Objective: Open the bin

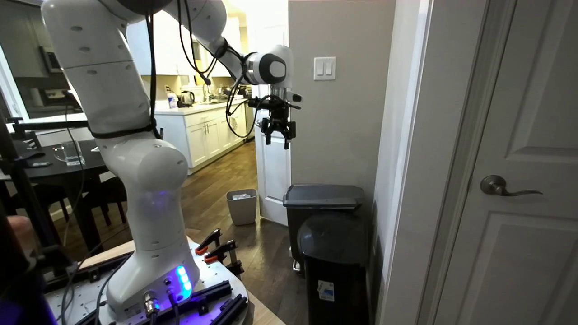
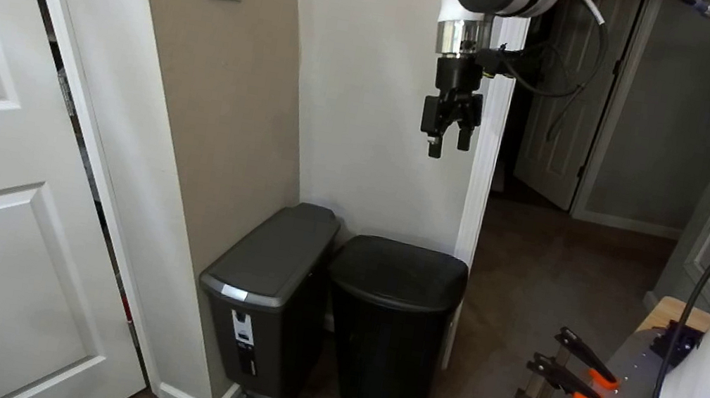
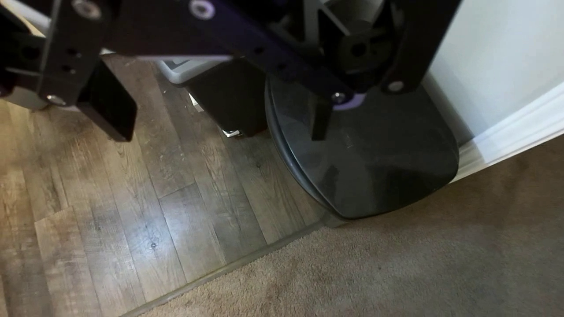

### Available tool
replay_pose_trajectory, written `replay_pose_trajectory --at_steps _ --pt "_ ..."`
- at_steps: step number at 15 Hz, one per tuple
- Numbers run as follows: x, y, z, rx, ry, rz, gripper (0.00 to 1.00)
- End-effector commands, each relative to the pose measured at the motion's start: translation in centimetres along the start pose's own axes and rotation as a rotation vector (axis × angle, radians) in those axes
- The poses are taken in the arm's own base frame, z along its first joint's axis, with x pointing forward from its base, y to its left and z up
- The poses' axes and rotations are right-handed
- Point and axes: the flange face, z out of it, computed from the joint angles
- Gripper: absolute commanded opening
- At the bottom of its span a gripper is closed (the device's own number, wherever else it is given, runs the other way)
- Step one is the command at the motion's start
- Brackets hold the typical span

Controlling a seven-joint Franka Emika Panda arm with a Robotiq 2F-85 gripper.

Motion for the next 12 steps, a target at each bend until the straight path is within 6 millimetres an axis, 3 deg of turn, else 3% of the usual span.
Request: replay_pose_trajectory --at_steps 1,12 --pt "0.17 -0.32 0.15 0.000 -0.006 -0.006 1.00" --pt "0.34 -0.68 0.28 -0.001 -0.009 -0.013 1.00"
